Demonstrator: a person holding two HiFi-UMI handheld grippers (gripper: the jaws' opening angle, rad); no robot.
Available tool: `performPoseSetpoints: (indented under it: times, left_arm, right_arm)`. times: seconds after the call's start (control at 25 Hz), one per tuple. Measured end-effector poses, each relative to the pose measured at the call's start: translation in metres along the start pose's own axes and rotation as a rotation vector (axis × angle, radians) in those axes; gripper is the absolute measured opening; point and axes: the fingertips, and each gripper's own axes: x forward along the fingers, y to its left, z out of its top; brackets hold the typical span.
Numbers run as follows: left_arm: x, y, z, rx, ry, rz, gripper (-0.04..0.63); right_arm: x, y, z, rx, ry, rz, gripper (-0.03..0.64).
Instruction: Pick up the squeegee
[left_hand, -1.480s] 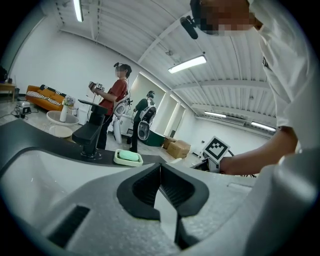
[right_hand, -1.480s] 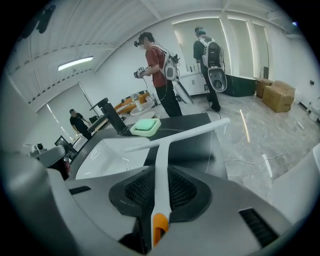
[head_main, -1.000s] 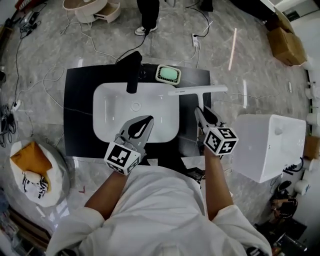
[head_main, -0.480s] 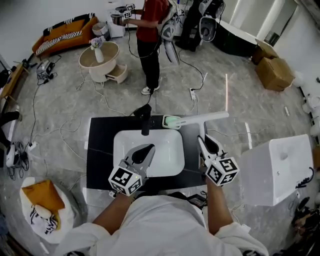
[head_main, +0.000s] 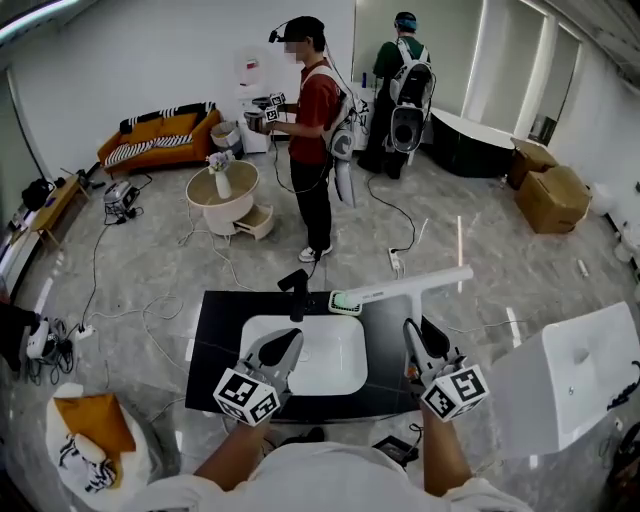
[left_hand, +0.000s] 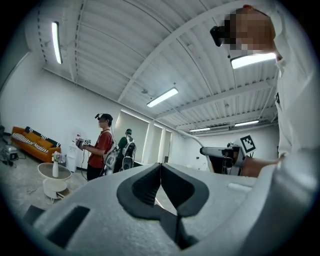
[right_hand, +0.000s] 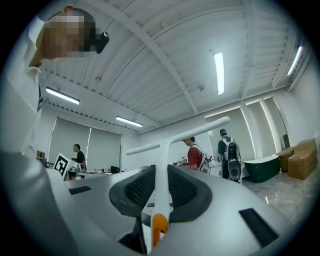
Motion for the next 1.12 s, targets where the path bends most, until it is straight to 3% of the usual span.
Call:
performPoseSetpoints:
  times: [0.4, 0.76, 1.12]
  left_arm:
    - [-0.018, -0.061, 0.034, 0.063, -0.054, 0.010, 0.017]
    - [-0.048, -0.103, 0.027, 0.091, -0.063, 0.027, 0.017]
    - [-0.064, -0.098, 0.036, 0.122, -0.058, 0.132, 0.017]
  right_arm:
    - [-0.090, 0.008, 0.065, -0.115, -0.185, -0.058, 0.078]
    - [-0.148, 0.011, 0.060, -0.114, -0.196, -0.123, 0.078]
    - [-0.179, 0.004, 0.058, -0.122, -0.167, -0.230, 0.078]
